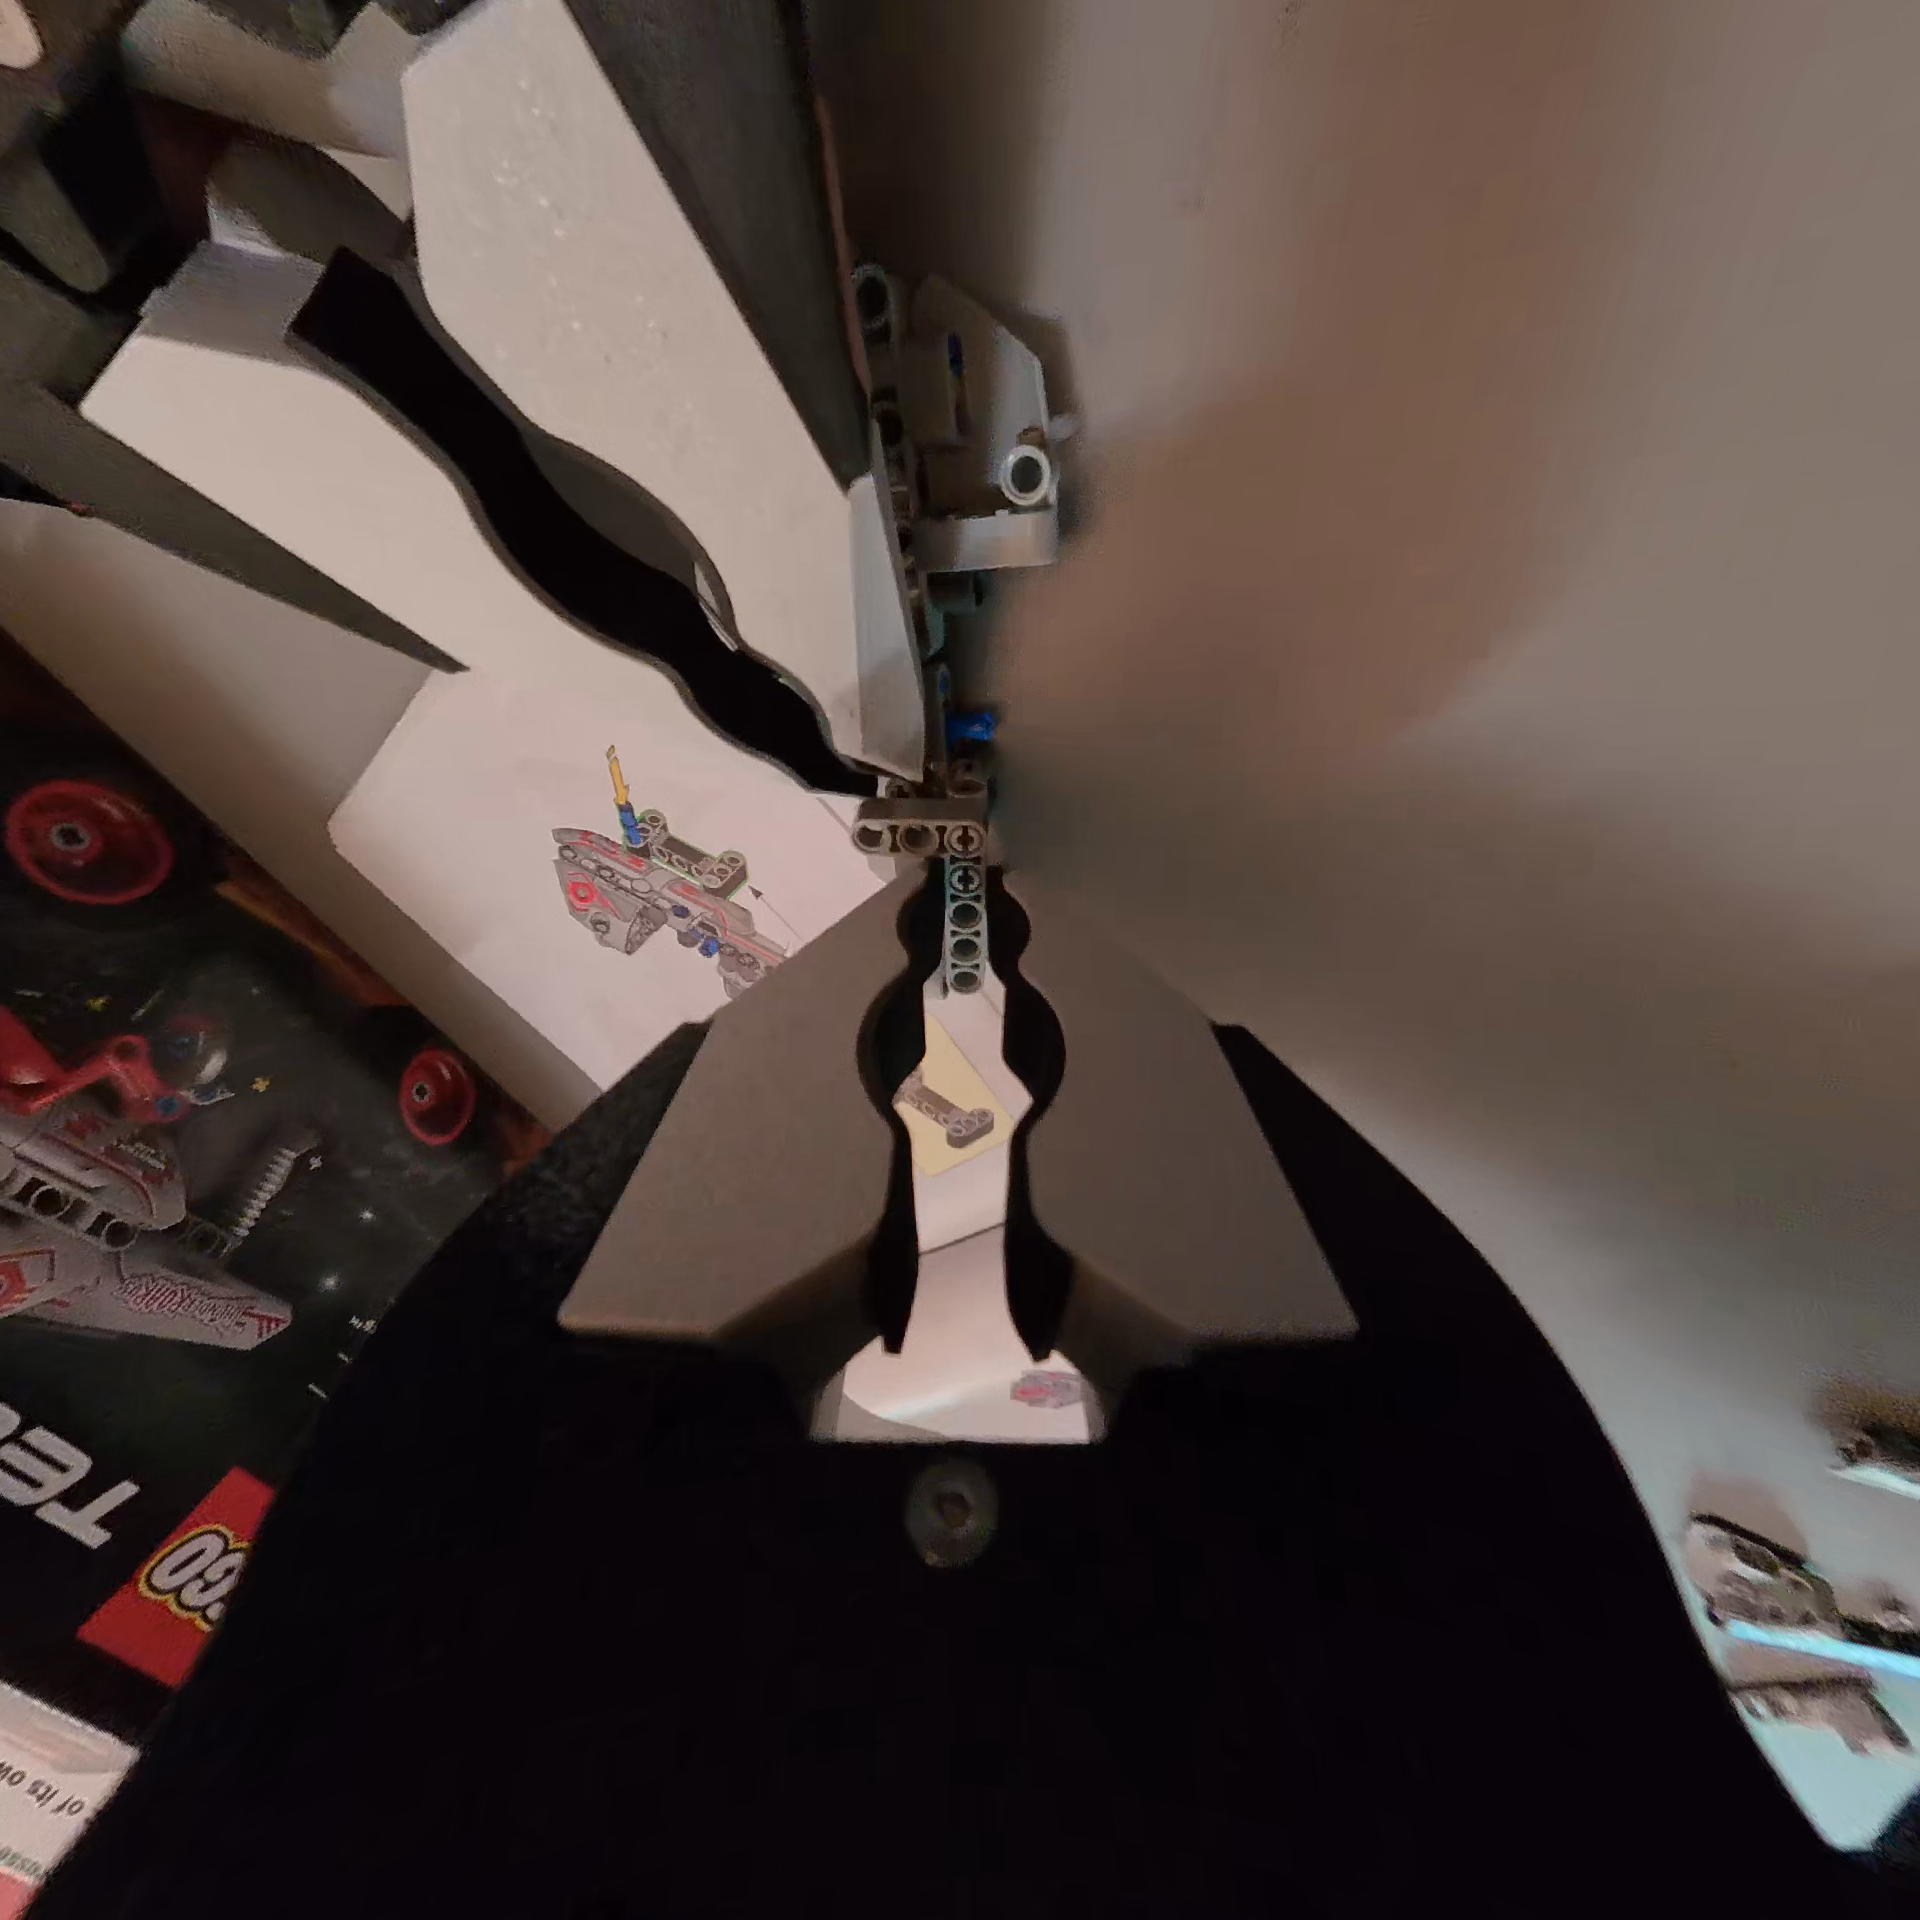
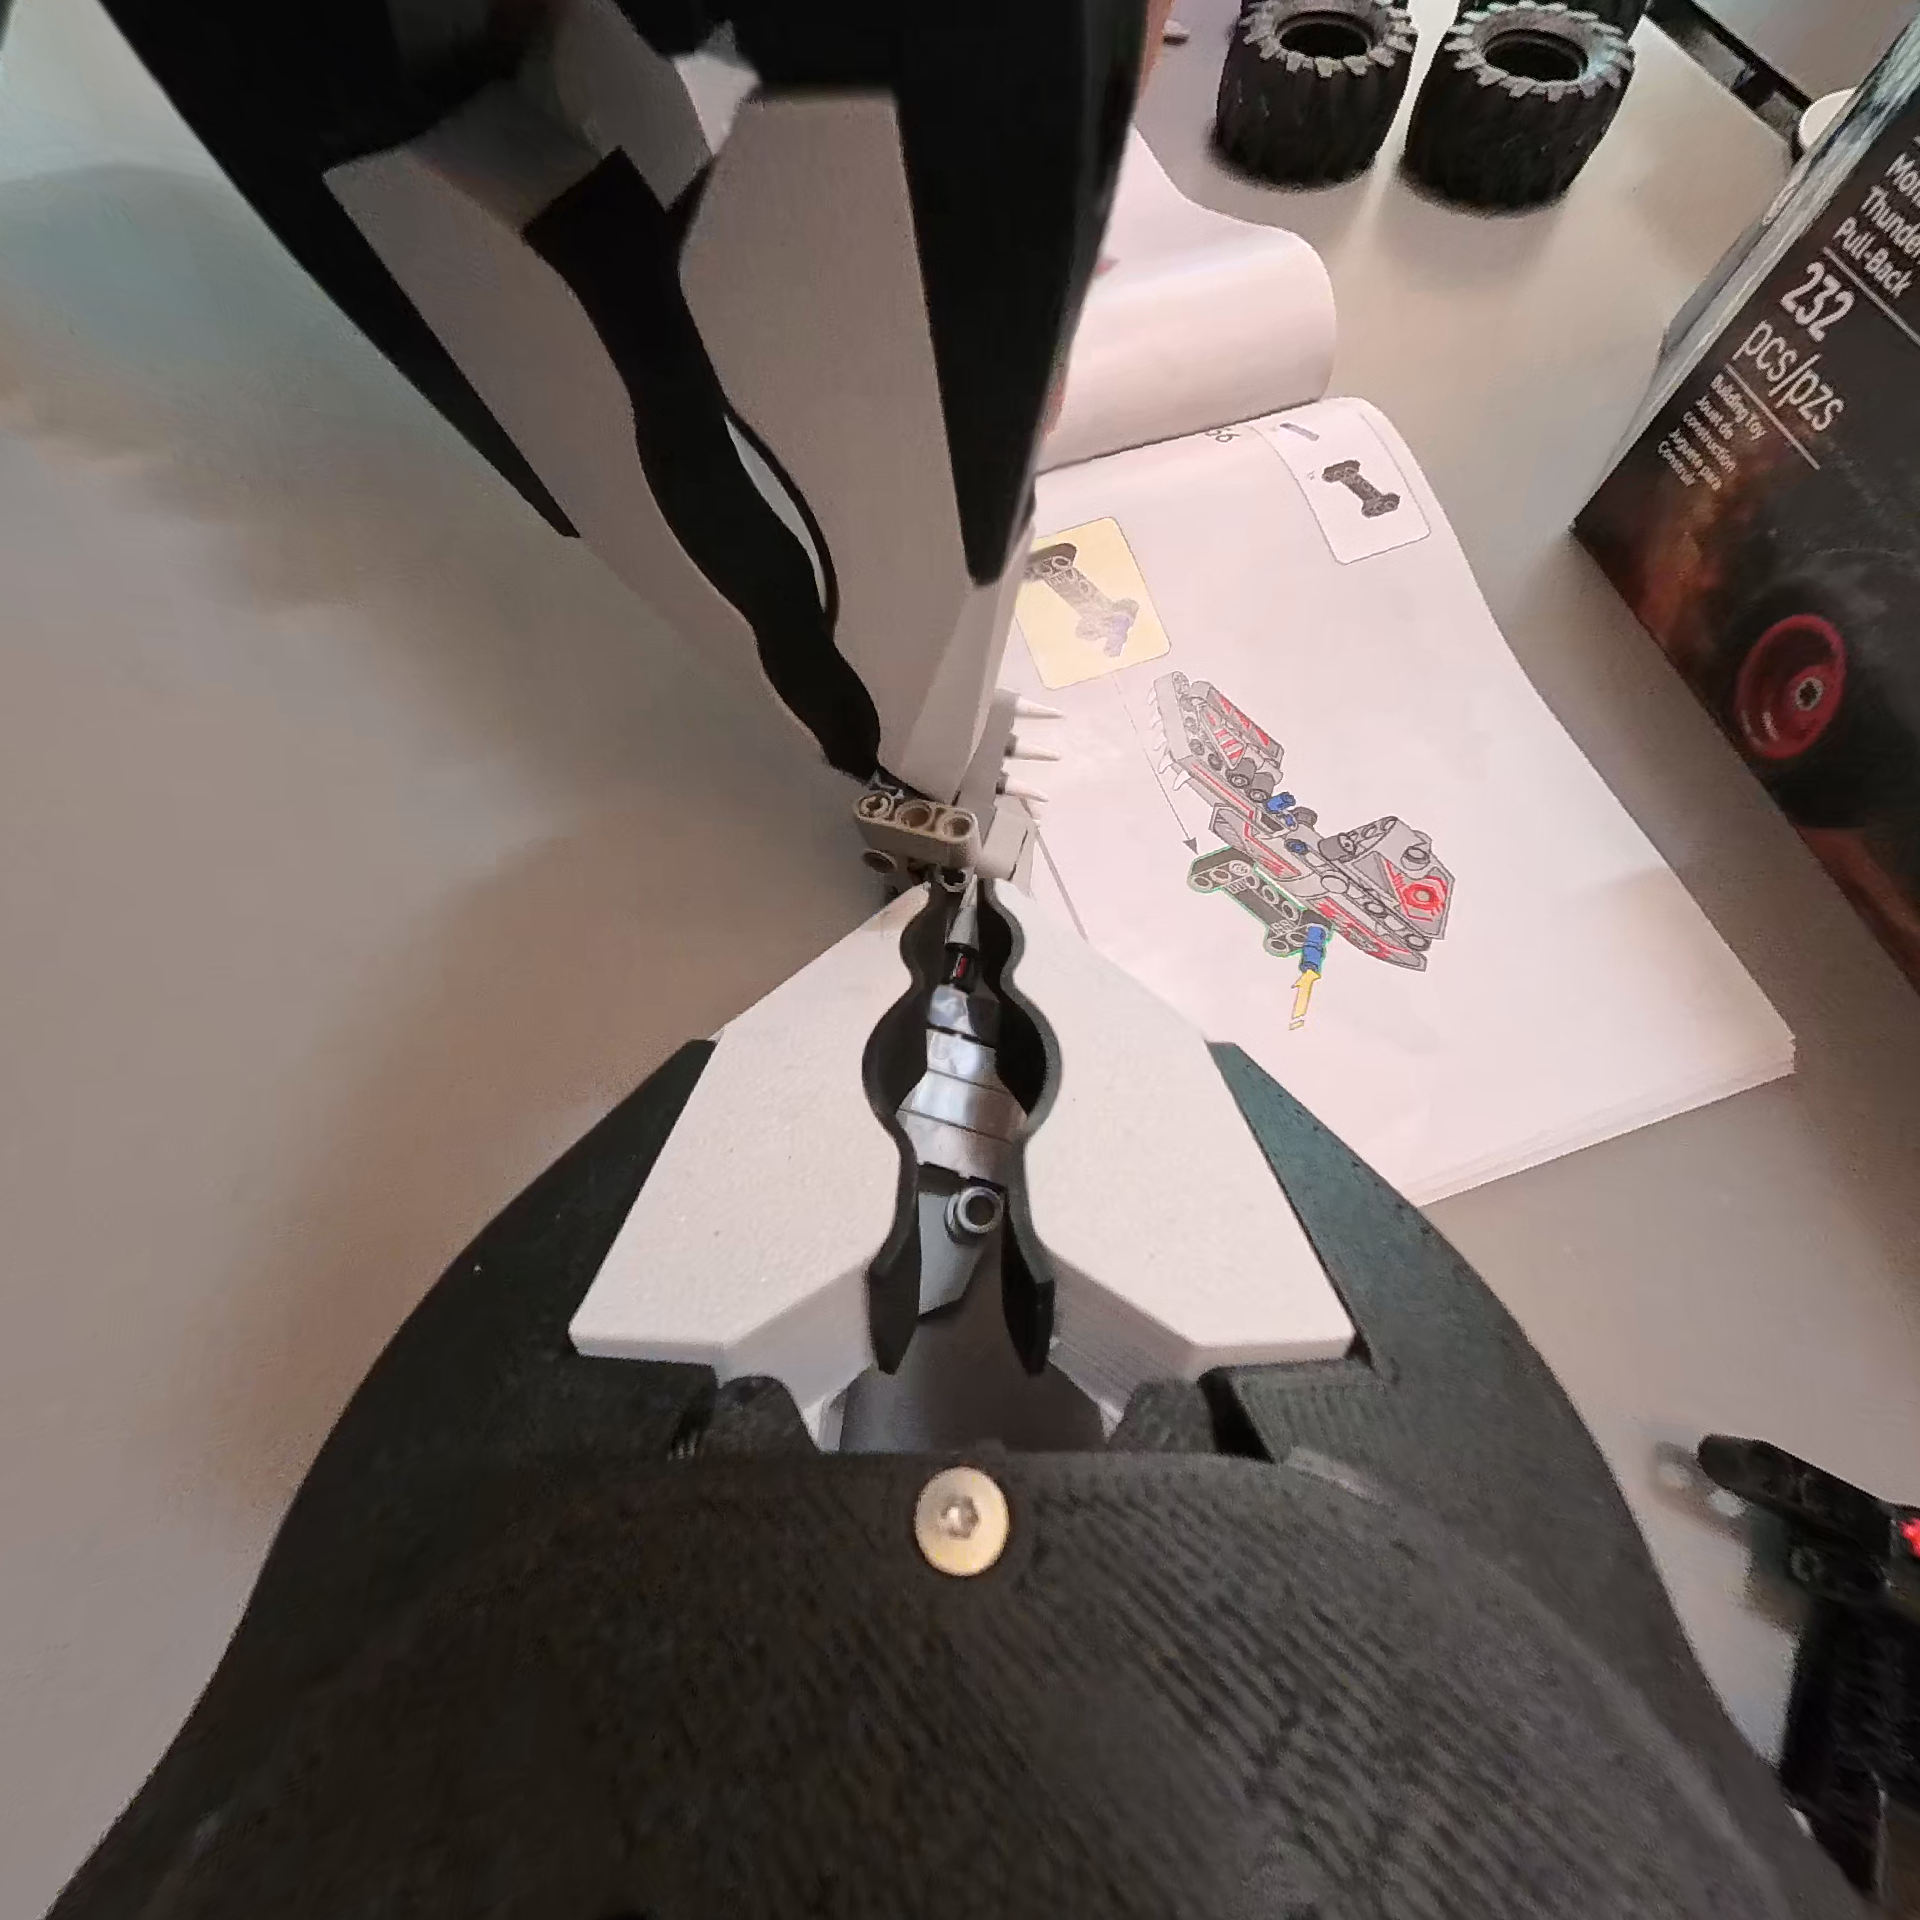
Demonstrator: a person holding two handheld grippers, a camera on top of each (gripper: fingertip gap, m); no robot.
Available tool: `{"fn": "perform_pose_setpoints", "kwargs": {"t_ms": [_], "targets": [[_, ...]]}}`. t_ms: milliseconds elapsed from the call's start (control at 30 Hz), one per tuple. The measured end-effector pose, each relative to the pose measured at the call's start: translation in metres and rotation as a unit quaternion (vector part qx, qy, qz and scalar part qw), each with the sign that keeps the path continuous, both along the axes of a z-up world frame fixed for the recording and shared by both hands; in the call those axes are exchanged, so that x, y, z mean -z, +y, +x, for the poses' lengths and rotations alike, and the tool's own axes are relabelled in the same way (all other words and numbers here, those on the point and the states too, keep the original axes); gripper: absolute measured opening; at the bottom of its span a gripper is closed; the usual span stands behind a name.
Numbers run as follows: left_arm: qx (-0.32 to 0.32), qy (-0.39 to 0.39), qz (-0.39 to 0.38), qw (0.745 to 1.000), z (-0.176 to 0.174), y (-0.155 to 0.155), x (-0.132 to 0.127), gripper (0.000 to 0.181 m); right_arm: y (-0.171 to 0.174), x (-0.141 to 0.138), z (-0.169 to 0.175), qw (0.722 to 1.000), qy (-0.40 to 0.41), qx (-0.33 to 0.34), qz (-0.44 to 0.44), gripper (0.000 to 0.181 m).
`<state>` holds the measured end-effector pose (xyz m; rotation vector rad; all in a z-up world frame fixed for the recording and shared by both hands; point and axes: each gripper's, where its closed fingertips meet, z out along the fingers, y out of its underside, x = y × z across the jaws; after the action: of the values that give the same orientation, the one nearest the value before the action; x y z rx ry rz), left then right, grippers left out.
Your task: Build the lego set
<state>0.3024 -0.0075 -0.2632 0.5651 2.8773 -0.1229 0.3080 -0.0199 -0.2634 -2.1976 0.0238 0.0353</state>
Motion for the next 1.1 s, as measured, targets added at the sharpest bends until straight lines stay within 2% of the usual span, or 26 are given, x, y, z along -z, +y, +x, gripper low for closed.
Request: {"fn": "perform_pose_setpoints", "kwargs": {"t_ms": [33,133,367,400,467,567,800,1000,1100], "targets": [[-0.005,0.006,0.012,1.0,0.0,0.0,0.0,0.005,0.001,0.0,-0.002,1.0,0.002,-0.004,0.002,0.002],[-0.009,0.023,0.034,0.999,0.0,-0.001,0.0,0.005,0.0,0.0,-0.001,1.0,-0.005,-0.001,-0.001,0.002],[-0.009,0.03,0.031,0.999,-0.001,0.0,0.001,0.005,0.0,0.0,-0.002,1.0,-0.005,-0.004,-0.001,0.003],[-0.013,0.034,0.028,0.999,-0.001,-0.001,0.001,0.005,-0.001,-0.001,-0.003,1.0,-0.006,-0.012,-0.002,0.005],[-0.022,0.039,0.022,0.999,0.0,-0.002,0.001,0.005,-0.003,-0.007,-0.007,0.999,-0.016,-0.031,0.011,0.025],[-0.03,0.047,0.02,0.998,0.0,-0.003,0.001,0.005,0.001,-0.011,-0.01,0.999,-0.03,-0.037,0.023,0.031],[-0.043,0.047,0.02,0.998,0.0,-0.002,0.001,0.005,0.004,-0.015,-0.003,0.999,-0.038,-0.018,0.032,0.02],[-0.046,0.049,0.005,0.998,0.001,-0.004,0.002,0.005,0.008,-0.019,-0.003,0.998,-0.035,-0.012,0.049,0.024],[-0.044,0.047,0.0,0.998,0.001,-0.004,0.002,0.005,0.008,-0.018,-0.004,0.998,-0.042,-0.016,0.041,0.017]]}}
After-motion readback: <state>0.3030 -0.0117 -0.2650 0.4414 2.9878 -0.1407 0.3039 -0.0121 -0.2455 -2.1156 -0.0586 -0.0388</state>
